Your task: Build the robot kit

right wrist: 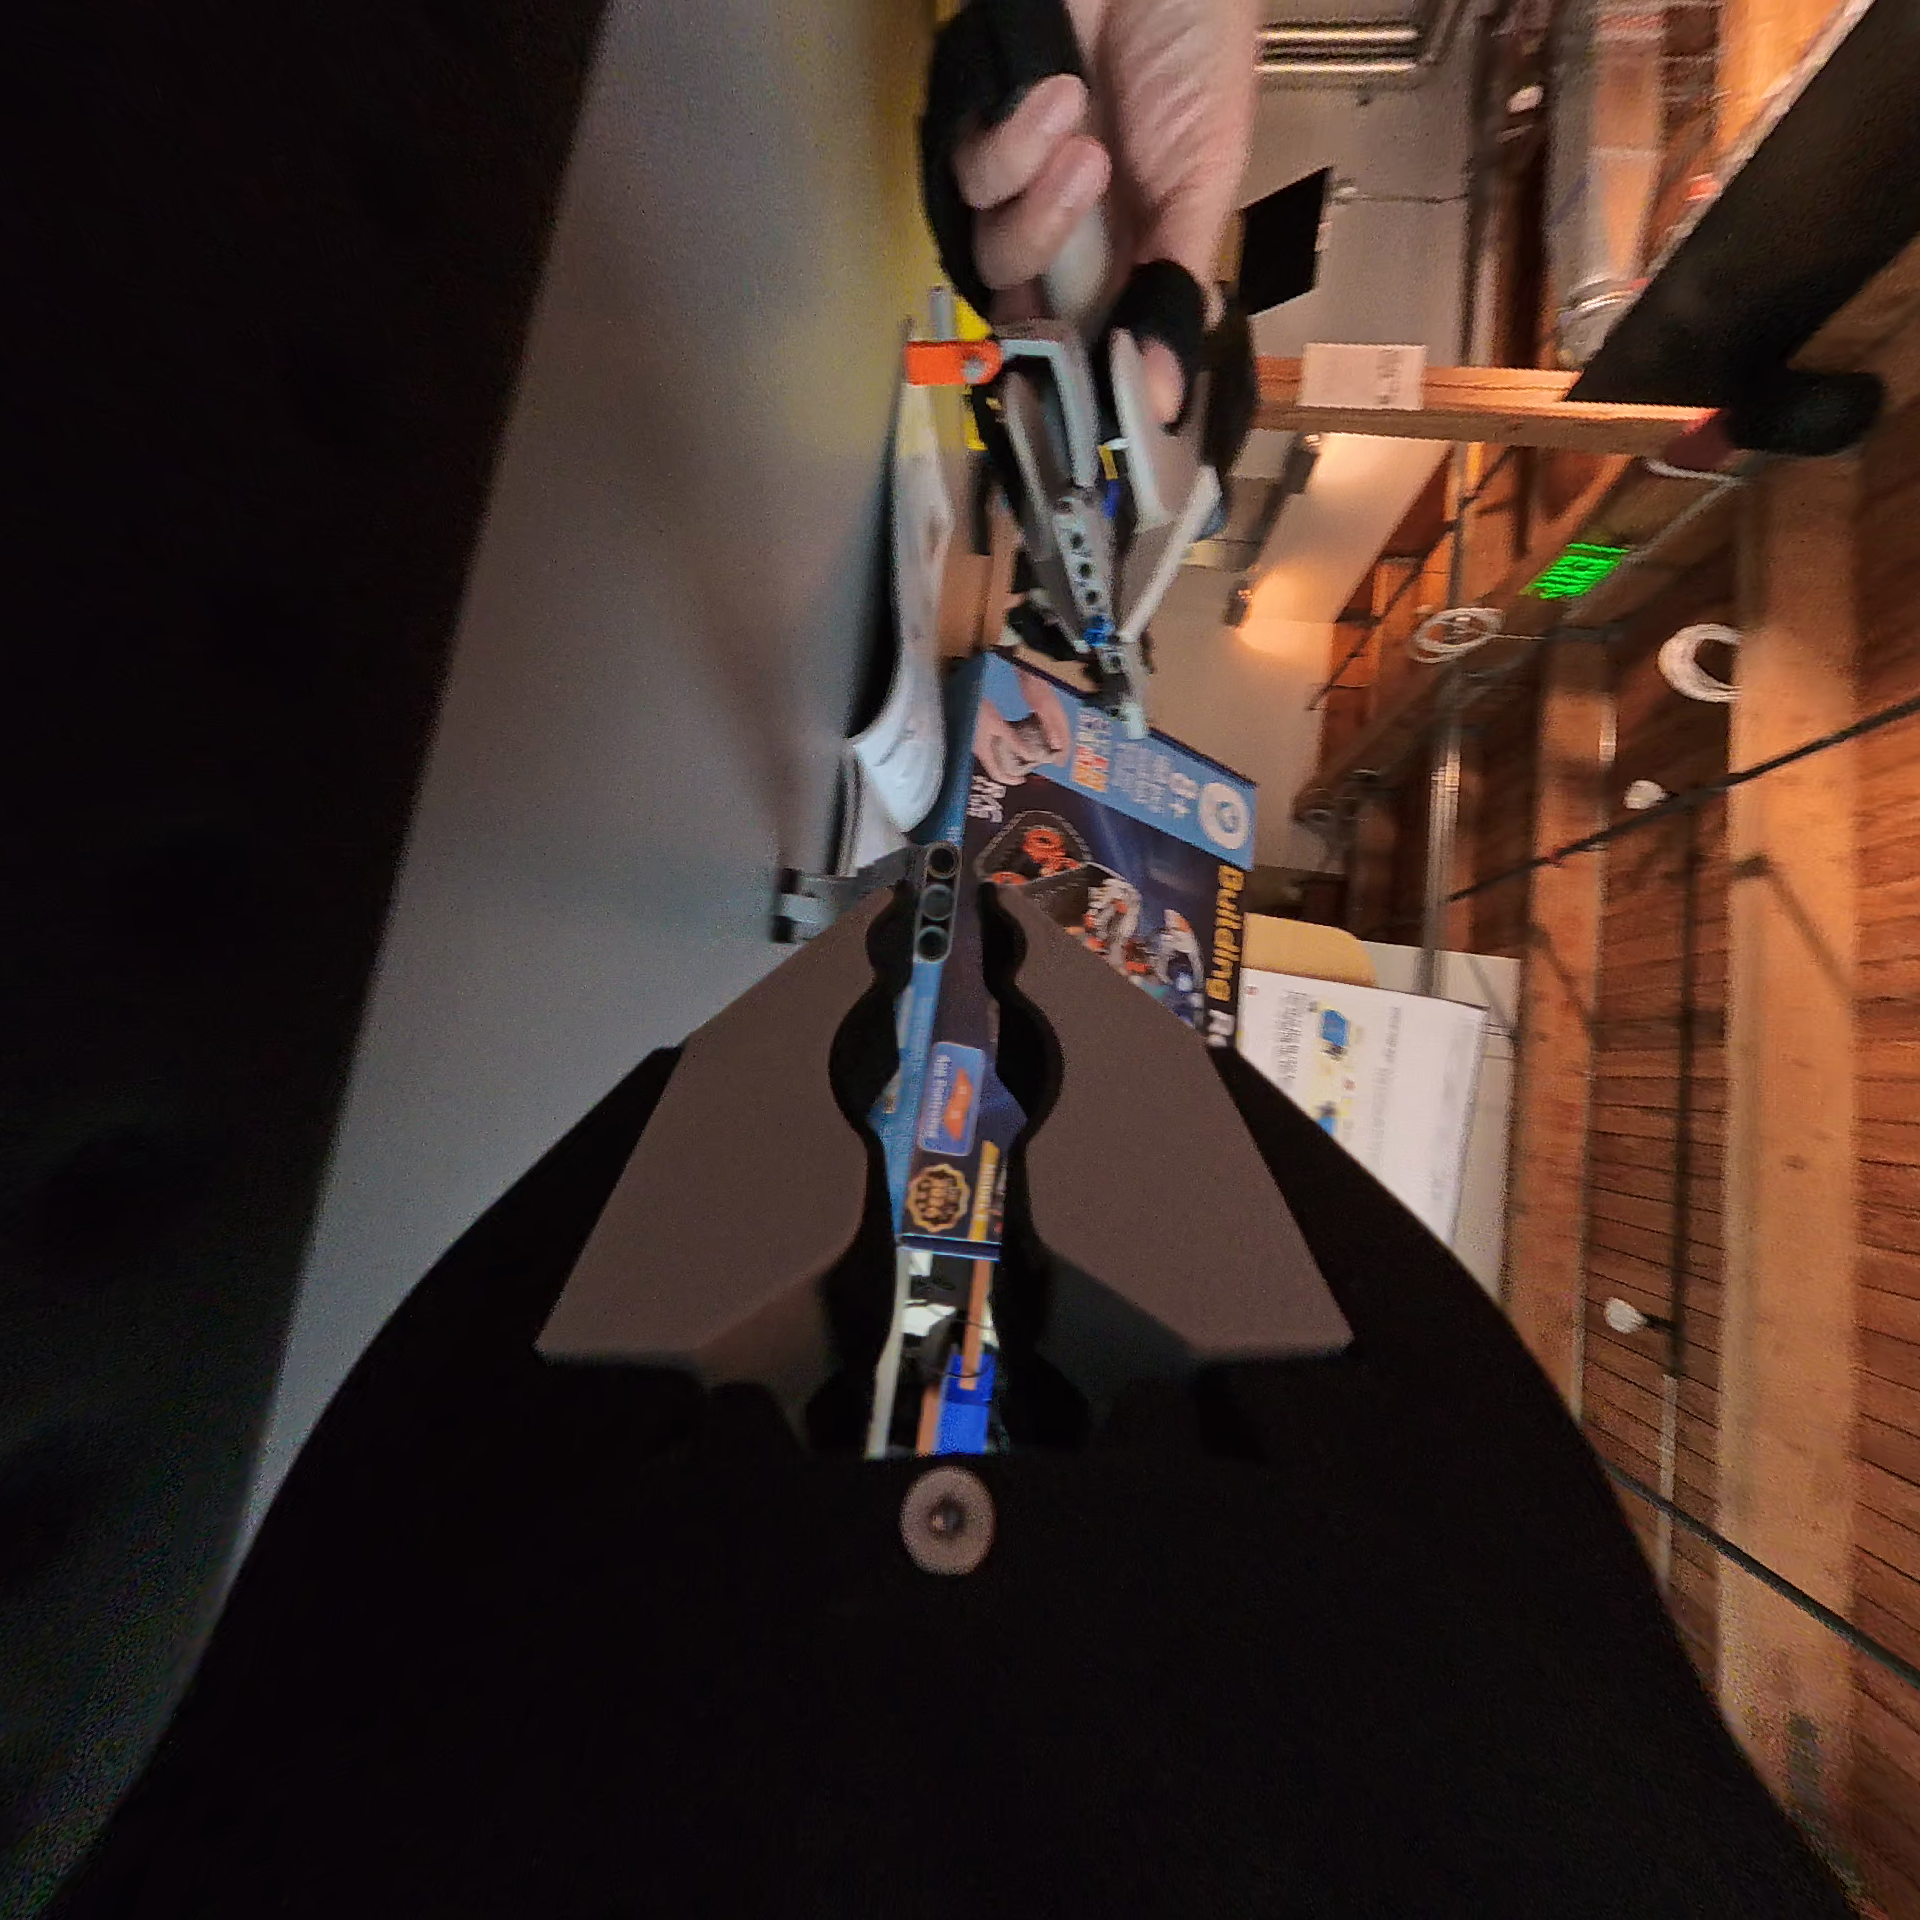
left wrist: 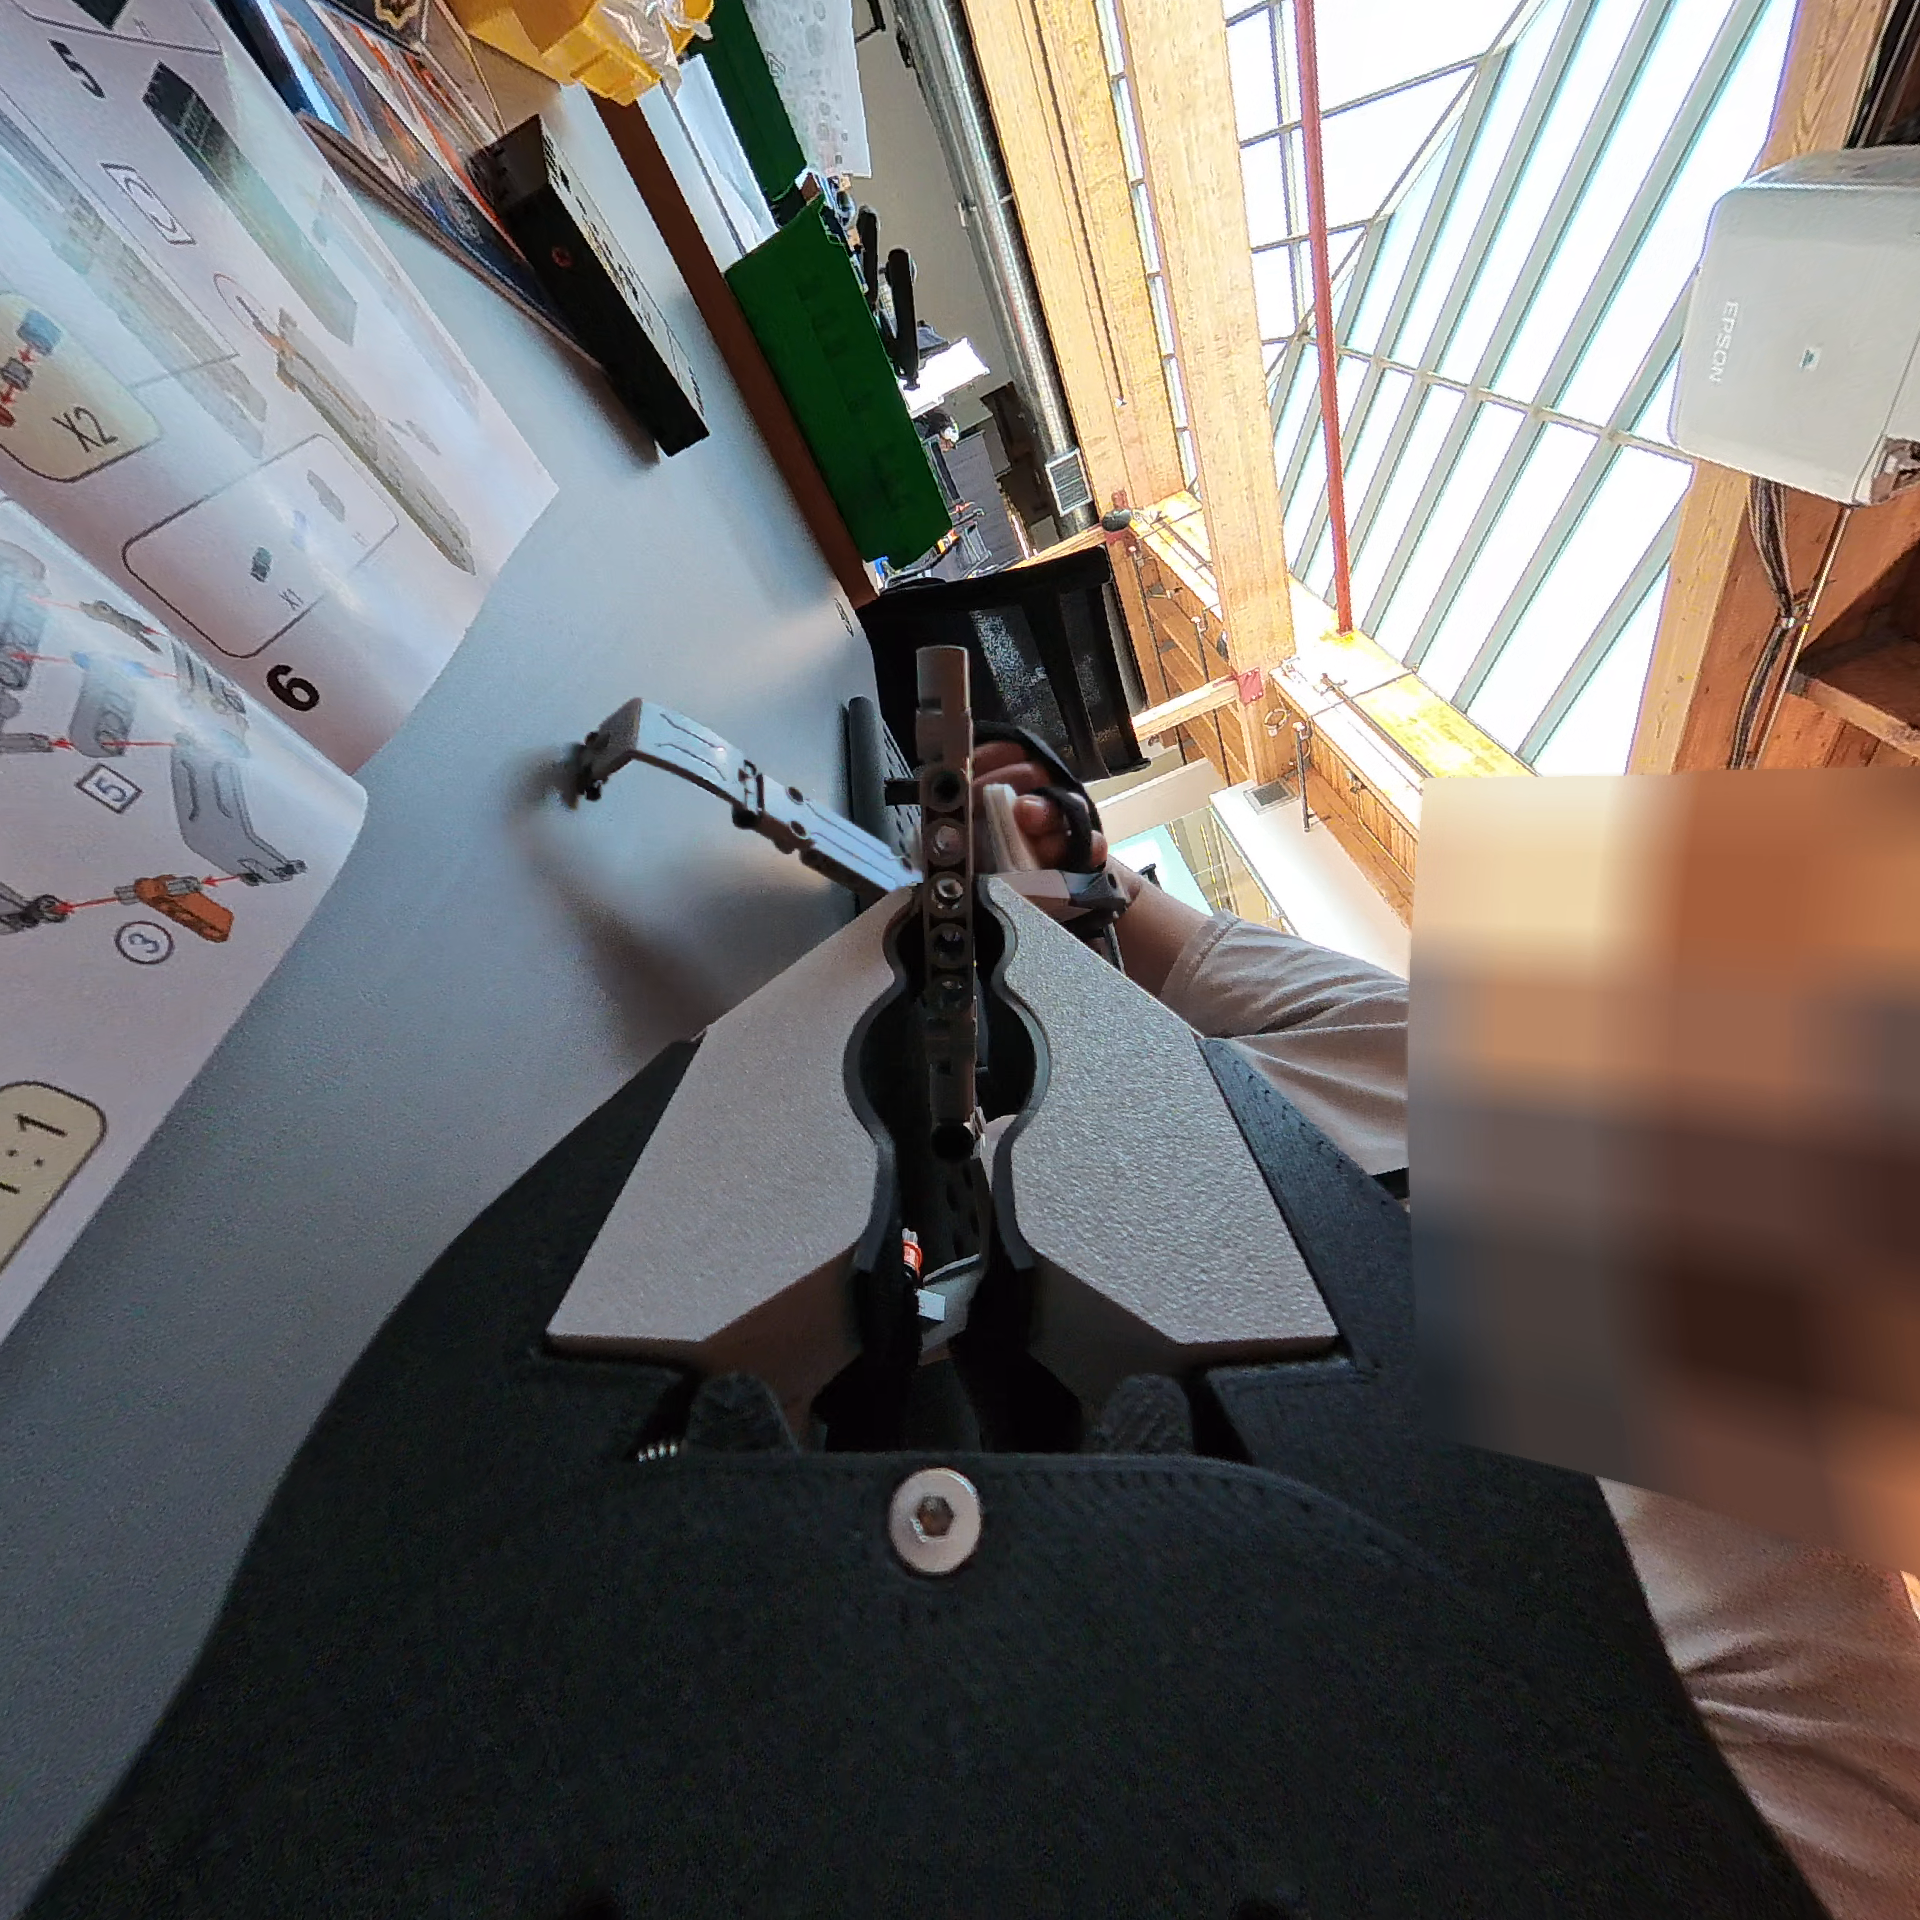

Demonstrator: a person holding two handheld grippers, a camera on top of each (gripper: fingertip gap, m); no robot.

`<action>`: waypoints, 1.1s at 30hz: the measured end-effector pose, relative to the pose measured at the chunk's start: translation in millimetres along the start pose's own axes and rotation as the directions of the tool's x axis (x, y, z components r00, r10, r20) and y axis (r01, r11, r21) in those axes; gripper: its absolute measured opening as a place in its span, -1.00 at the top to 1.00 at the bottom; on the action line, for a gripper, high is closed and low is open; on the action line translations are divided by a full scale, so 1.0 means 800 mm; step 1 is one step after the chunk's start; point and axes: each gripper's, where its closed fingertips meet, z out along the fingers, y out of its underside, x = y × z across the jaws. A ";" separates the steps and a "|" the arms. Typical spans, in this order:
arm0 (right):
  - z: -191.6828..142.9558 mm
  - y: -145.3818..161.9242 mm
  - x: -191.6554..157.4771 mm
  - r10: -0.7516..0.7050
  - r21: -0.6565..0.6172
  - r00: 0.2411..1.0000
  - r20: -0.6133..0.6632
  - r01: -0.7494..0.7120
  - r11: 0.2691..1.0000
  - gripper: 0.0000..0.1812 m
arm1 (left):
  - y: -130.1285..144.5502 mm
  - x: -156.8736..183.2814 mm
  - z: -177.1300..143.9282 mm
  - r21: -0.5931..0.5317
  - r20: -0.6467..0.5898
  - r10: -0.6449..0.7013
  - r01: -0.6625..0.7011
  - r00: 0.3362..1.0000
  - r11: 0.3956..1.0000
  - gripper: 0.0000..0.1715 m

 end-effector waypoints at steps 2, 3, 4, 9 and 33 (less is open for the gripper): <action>0.000 0.002 -0.014 0.023 -0.020 0.998 0.065 -0.022 1.000 0.82 | 0.001 0.000 0.001 -0.003 0.000 -0.001 0.001 1.000 1.000 0.95; 0.000 0.005 -0.022 0.044 -0.035 0.993 0.107 -0.041 0.999 0.79 | 0.001 -0.001 0.001 -0.004 0.003 -0.001 0.001 1.000 1.000 0.95; -0.001 0.009 -0.026 0.068 -0.052 0.989 0.130 -0.061 0.997 0.78 | 0.001 -0.001 0.001 -0.004 0.005 -0.001 0.001 1.000 1.000 0.95; -0.014 0.038 -0.042 0.162 -0.133 0.964 0.211 -0.136 0.982 0.73 | -0.001 -0.003 -0.003 0.008 0.008 -0.002 0.002 1.000 1.000 0.95; 0.047 0.054 -0.076 0.836 -0.622 0.180 0.518 -0.592 0.512 0.71 | 0.005 -0.012 0.004 -0.026 0.038 -0.007 0.008 0.999 1.000 0.95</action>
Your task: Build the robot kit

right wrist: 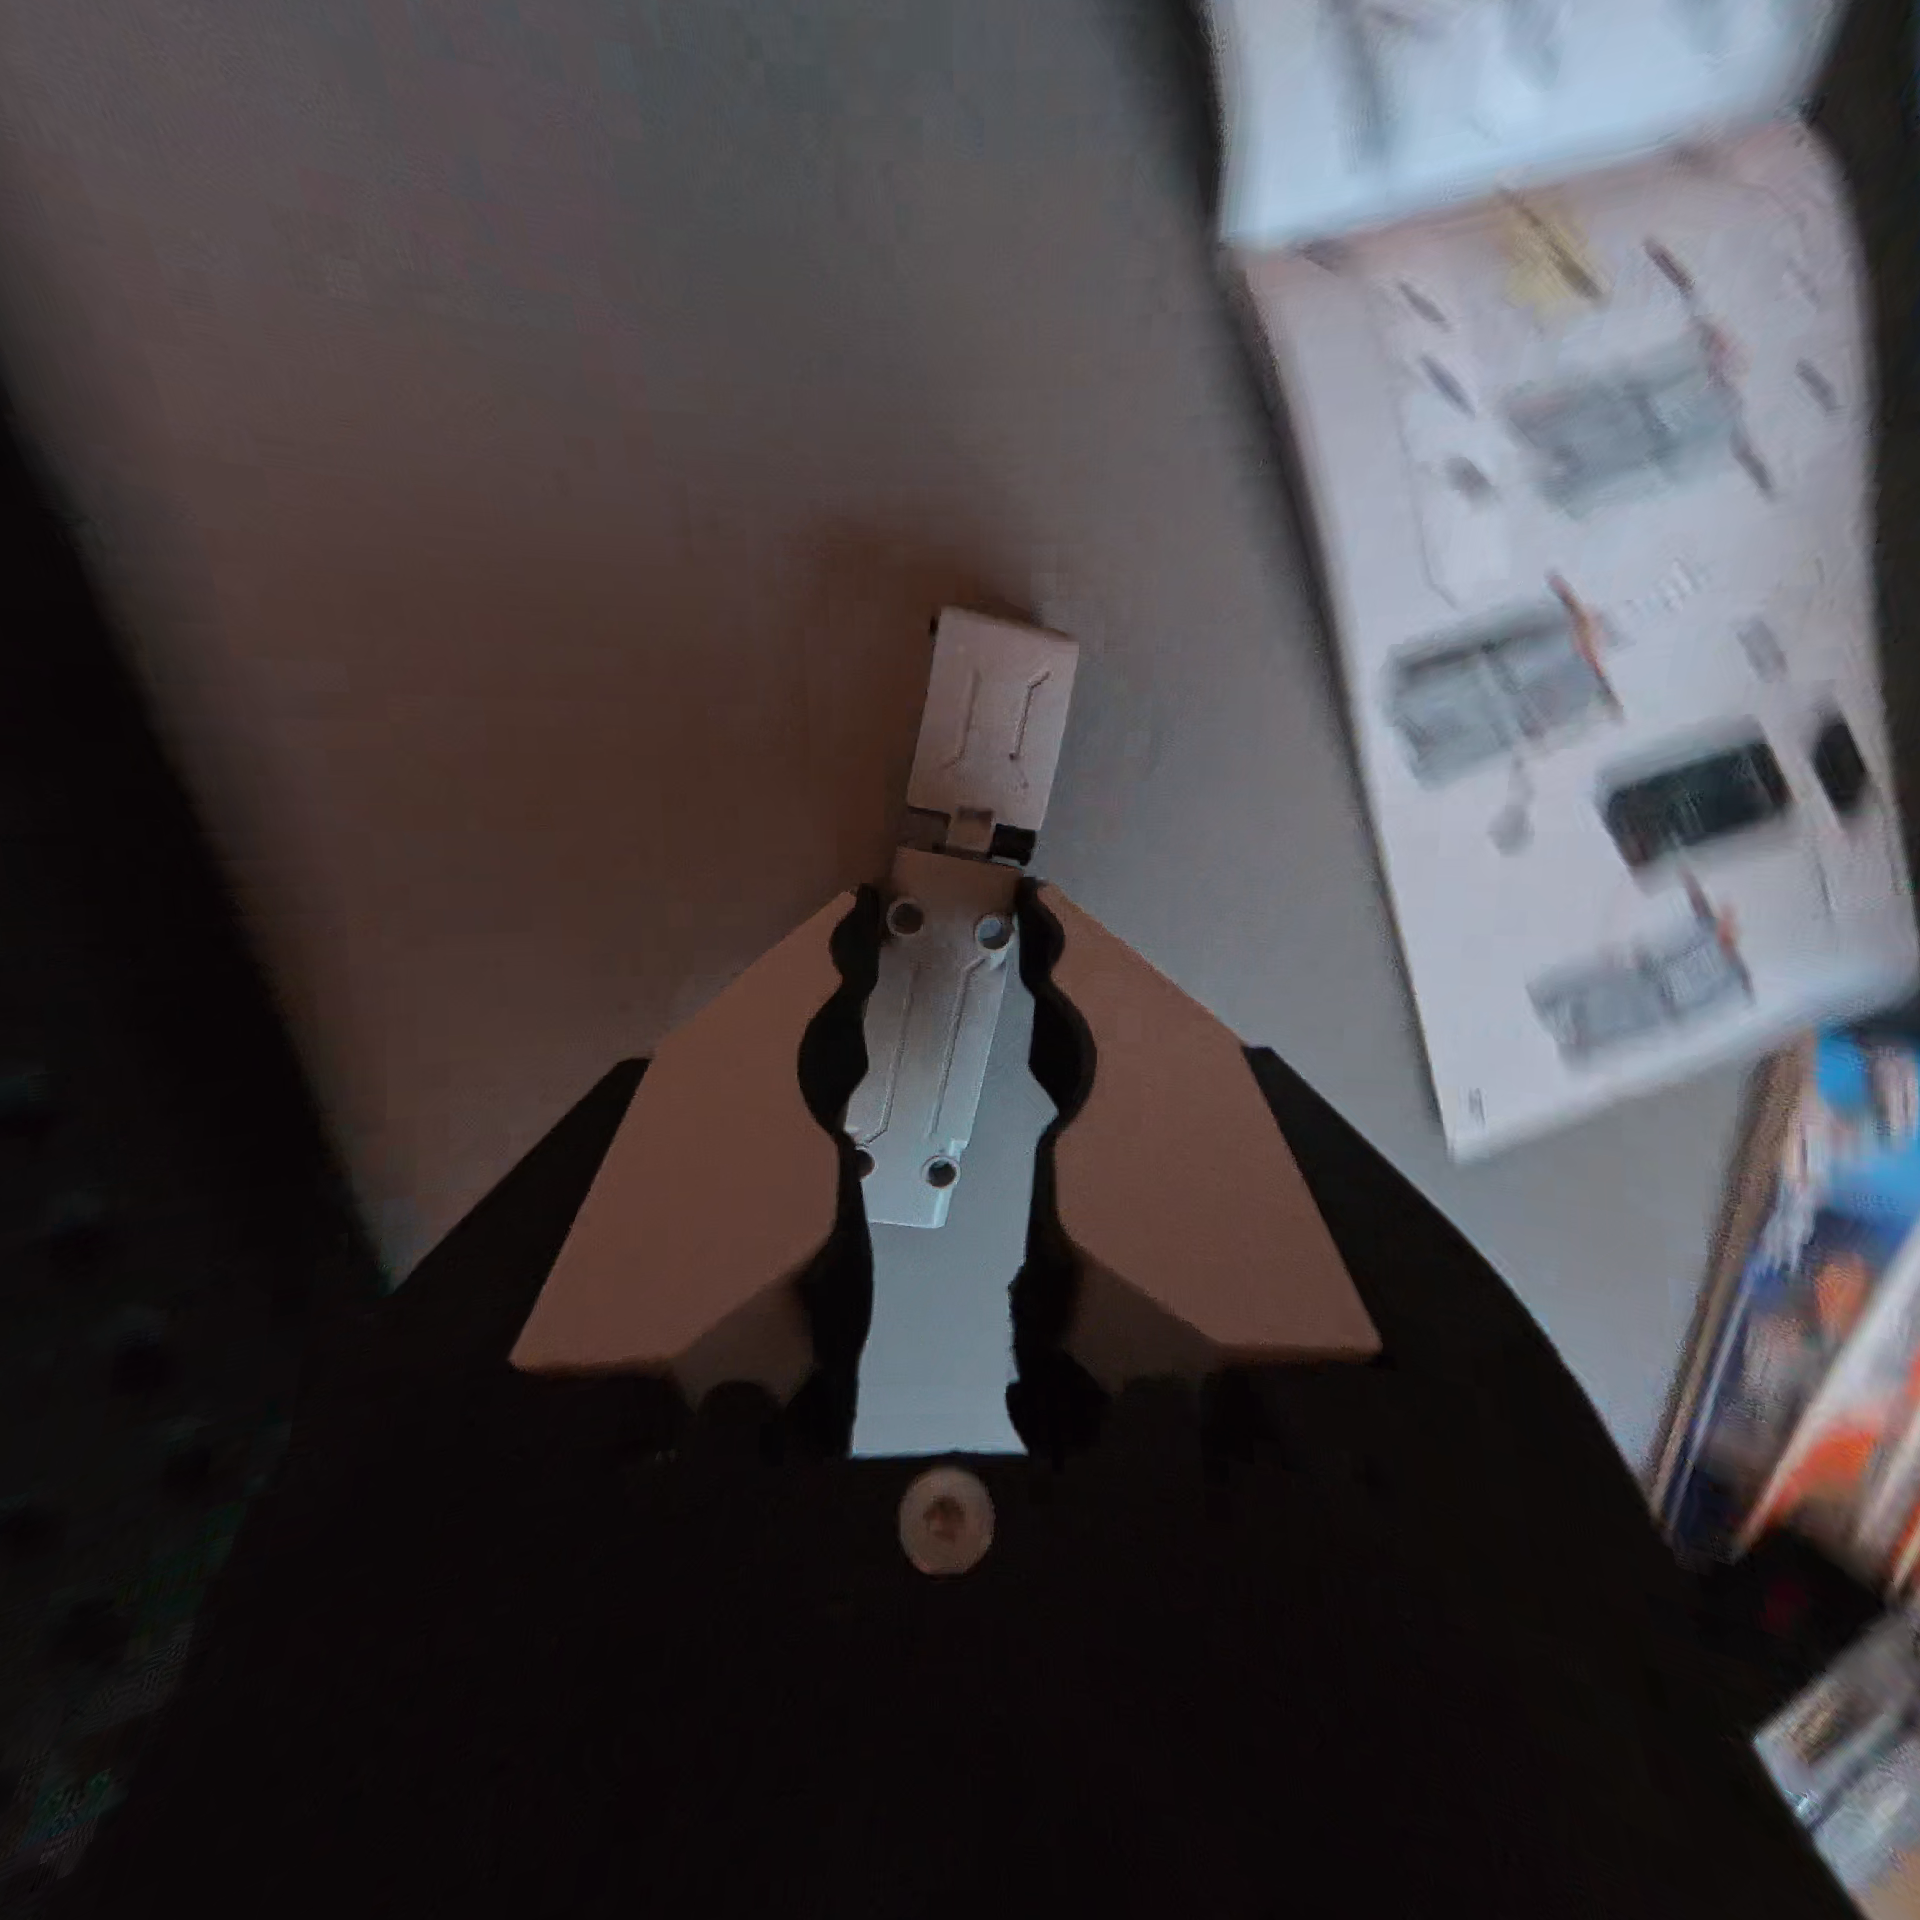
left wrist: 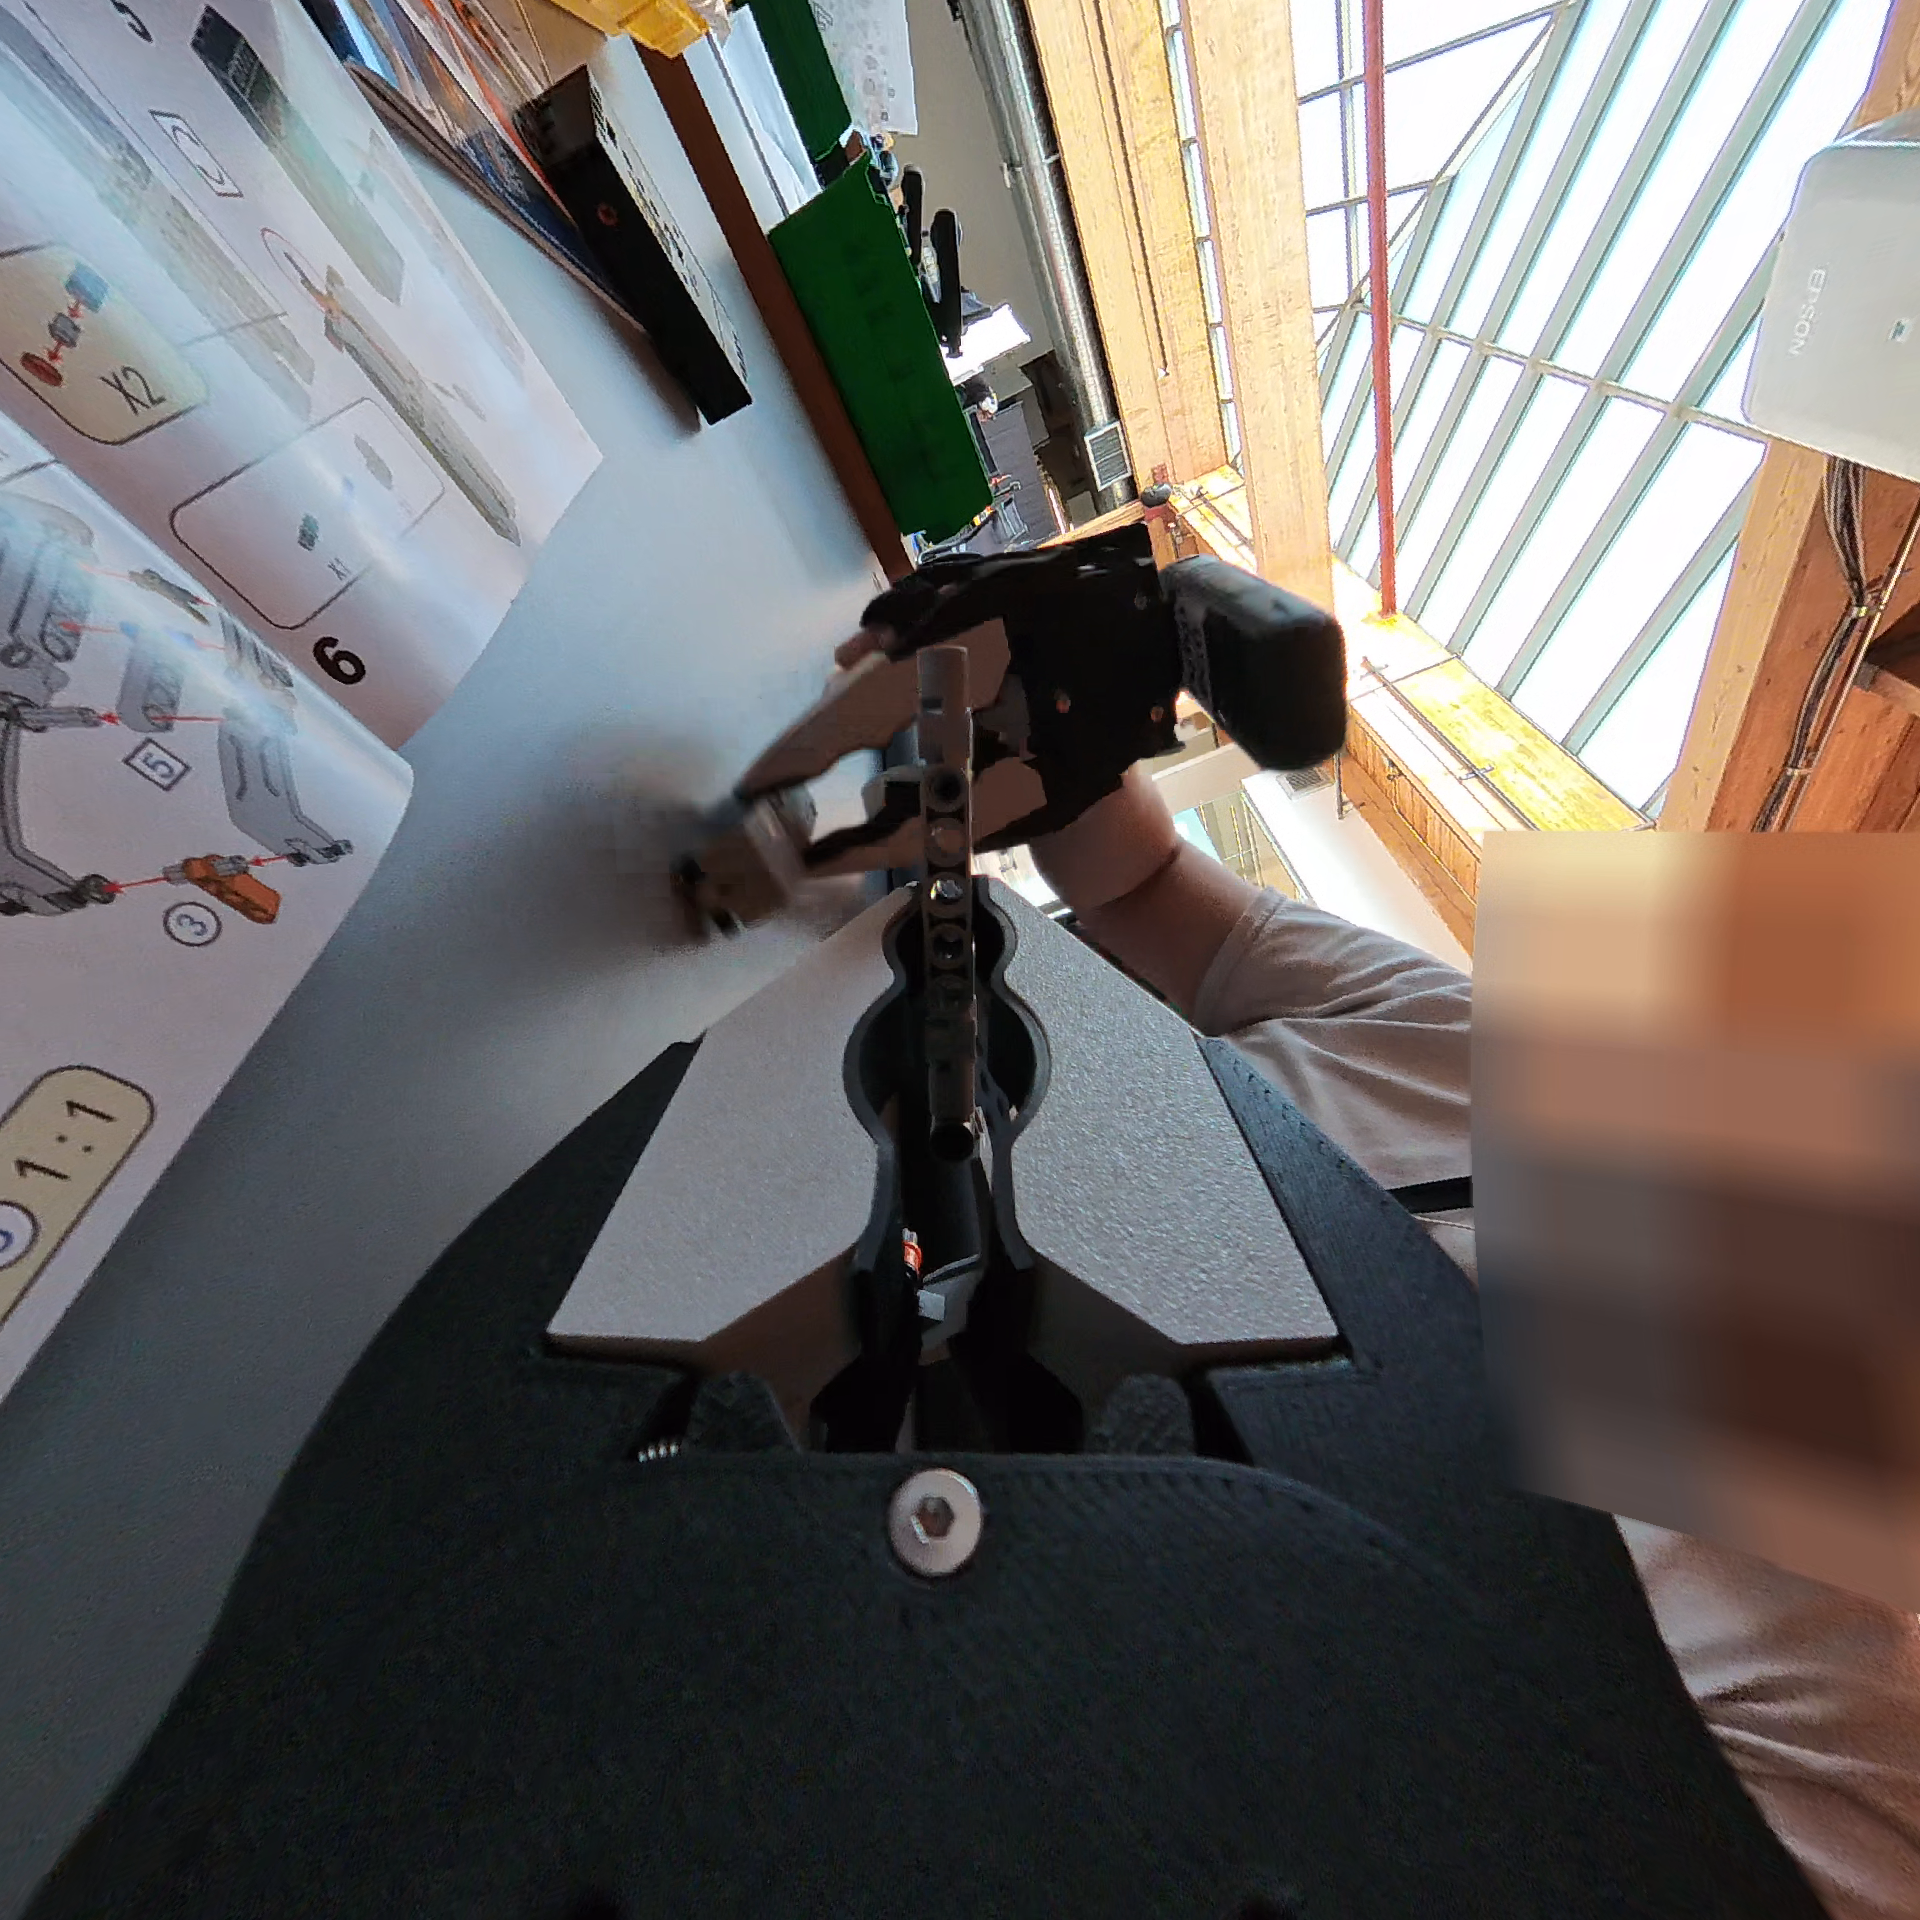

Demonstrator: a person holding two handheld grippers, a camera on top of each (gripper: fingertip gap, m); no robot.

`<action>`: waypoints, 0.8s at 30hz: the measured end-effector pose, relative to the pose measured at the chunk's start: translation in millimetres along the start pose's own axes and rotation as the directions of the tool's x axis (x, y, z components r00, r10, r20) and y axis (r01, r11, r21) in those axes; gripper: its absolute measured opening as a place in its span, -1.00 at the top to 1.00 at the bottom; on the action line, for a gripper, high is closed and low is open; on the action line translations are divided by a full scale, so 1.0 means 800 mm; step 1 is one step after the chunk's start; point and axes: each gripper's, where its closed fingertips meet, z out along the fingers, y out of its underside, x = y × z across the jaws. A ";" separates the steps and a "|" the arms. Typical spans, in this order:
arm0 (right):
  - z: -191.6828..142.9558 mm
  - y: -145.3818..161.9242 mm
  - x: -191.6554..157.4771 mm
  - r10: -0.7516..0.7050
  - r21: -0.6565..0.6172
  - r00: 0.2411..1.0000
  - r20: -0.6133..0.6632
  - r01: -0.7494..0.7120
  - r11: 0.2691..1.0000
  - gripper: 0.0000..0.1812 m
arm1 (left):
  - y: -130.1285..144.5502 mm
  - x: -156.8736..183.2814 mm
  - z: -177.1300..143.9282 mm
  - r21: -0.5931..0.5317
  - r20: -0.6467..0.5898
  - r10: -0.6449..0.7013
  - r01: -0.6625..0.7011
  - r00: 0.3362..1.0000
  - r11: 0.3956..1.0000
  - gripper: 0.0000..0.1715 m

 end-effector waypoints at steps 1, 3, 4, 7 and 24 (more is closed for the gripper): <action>-0.001 -0.003 -0.021 -0.203 0.025 0.973 0.106 0.201 0.979 0.72 | 0.000 0.000 0.000 0.001 0.001 0.001 -0.001 1.000 1.000 0.95; -0.004 -0.005 -0.036 -0.582 0.108 0.806 0.106 0.573 0.813 0.72 | 0.000 -0.001 0.000 0.001 0.002 -0.002 0.002 1.000 1.000 0.95; -0.002 -0.010 -0.026 -0.707 0.111 0.707 0.024 0.701 0.705 0.72 | 0.001 -0.002 0.000 0.000 0.001 -0.005 0.005 1.000 1.000 0.95; 0.001 -0.016 0.008 -0.802 -0.019 0.593 -0.070 0.803 0.595 0.68 | 0.002 -0.006 0.000 -0.001 0.001 -0.017 0.017 1.000 1.000 0.94; -0.078 -0.062 -0.017 0.576 0.190 0.089 0.812 -0.975 -0.118 0.72 | -0.013 -0.020 -0.007 0.065 0.006 -0.030 0.030 1.000 0.997 0.94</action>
